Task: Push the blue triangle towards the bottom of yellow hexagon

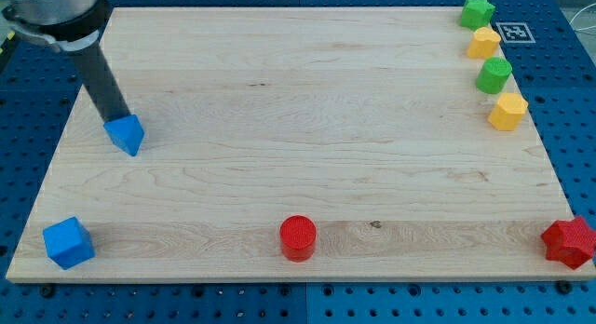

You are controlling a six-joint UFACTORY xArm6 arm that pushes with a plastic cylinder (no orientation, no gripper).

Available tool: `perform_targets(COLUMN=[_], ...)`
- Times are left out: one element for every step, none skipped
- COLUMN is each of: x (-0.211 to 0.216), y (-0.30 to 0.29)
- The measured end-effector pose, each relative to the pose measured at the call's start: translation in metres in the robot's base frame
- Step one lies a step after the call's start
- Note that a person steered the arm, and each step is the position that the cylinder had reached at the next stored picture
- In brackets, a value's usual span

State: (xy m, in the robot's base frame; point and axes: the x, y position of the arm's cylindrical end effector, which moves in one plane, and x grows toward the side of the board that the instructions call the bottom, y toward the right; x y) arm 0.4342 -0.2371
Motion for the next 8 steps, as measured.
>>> perform_targets(x=[0.014, 0.03, 0.057, 0.084, 0.082, 0.066, 0.058, 0.059], y=[-0.004, 0.007, 0.021, 0.025, 0.035, 0.035, 0.057, 0.109])
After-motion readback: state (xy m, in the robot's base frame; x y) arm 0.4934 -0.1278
